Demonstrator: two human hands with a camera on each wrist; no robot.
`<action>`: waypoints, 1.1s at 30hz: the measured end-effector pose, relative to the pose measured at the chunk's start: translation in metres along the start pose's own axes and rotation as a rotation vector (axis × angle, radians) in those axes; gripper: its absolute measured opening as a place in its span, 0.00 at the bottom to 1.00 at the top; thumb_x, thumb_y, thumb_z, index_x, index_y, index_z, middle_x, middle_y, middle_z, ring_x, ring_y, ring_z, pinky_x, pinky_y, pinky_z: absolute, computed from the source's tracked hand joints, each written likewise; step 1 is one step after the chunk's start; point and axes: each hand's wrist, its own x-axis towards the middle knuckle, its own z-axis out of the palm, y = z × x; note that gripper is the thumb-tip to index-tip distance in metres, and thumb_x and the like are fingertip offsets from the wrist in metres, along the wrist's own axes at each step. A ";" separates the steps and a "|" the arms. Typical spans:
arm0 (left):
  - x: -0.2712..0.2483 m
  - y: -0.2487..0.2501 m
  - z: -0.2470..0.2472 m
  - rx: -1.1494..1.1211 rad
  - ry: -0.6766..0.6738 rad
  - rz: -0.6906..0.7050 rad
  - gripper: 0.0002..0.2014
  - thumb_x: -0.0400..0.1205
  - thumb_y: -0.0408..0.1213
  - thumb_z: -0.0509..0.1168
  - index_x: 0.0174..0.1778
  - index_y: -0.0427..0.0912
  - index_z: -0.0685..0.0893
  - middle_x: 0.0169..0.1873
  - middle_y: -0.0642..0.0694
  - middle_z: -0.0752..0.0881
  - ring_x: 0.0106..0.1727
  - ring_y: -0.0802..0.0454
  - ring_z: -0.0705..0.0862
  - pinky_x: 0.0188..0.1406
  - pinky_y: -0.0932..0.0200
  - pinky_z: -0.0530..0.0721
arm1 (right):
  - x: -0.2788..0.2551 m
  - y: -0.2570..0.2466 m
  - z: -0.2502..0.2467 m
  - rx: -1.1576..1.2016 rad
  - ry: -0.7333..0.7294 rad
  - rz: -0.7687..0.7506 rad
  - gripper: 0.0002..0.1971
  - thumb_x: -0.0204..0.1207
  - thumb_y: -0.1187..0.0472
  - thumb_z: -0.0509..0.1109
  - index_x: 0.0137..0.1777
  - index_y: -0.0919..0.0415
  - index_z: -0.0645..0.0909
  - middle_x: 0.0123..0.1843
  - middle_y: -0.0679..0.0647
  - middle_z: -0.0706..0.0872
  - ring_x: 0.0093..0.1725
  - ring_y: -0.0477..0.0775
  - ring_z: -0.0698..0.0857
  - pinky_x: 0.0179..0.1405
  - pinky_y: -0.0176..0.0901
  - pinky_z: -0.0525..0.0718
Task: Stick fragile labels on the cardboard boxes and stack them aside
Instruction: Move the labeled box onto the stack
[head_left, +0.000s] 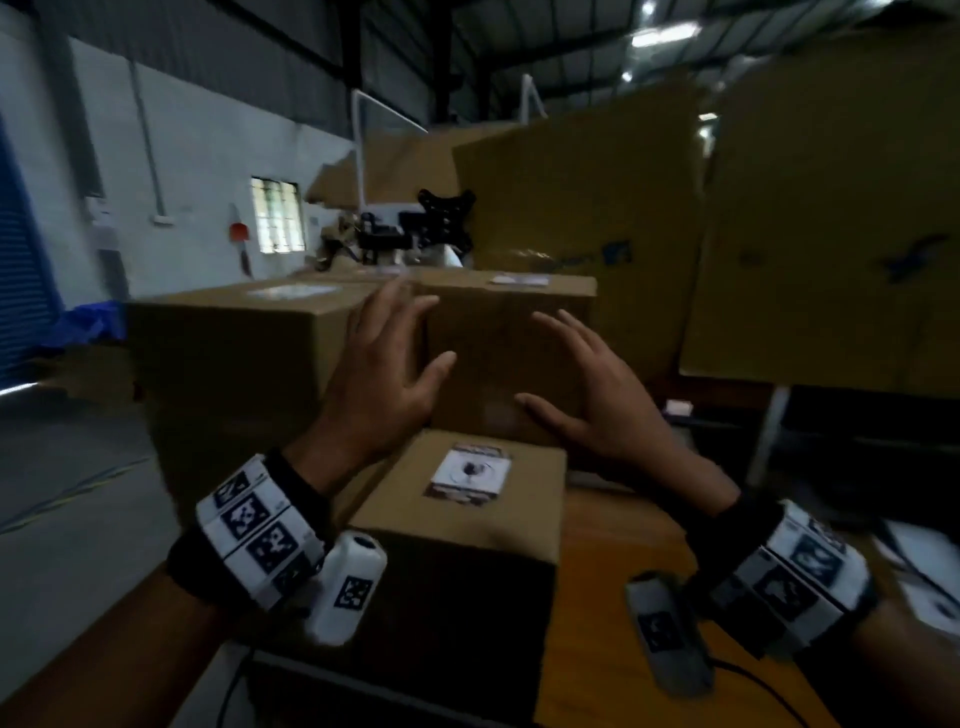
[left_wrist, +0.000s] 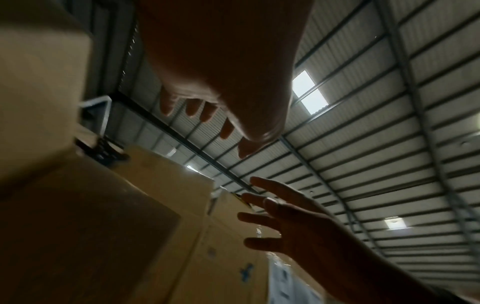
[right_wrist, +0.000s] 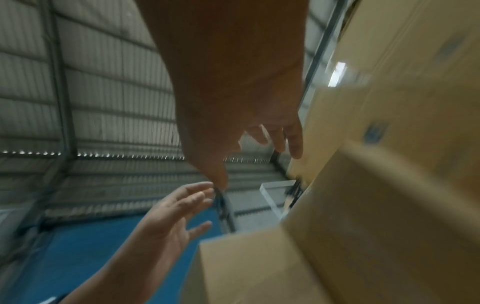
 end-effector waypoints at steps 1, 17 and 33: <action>-0.008 0.023 0.013 -0.046 -0.046 0.017 0.28 0.78 0.52 0.63 0.73 0.44 0.76 0.80 0.41 0.67 0.81 0.44 0.64 0.77 0.53 0.62 | -0.022 0.011 -0.012 -0.016 0.022 0.017 0.39 0.77 0.44 0.71 0.84 0.45 0.58 0.87 0.53 0.57 0.83 0.57 0.64 0.77 0.54 0.69; -0.218 0.416 0.275 -0.617 -0.579 0.170 0.26 0.79 0.54 0.59 0.71 0.47 0.77 0.80 0.42 0.65 0.79 0.41 0.65 0.73 0.47 0.67 | -0.472 0.183 -0.184 -0.091 0.264 0.685 0.32 0.77 0.42 0.67 0.80 0.51 0.68 0.77 0.51 0.73 0.74 0.51 0.74 0.65 0.58 0.82; -0.137 0.648 0.479 -0.950 -0.798 0.362 0.25 0.79 0.50 0.64 0.71 0.43 0.79 0.72 0.43 0.74 0.74 0.49 0.71 0.70 0.48 0.75 | -0.573 0.365 -0.366 -0.380 0.489 0.933 0.30 0.77 0.52 0.75 0.77 0.56 0.72 0.71 0.54 0.79 0.67 0.51 0.79 0.61 0.42 0.78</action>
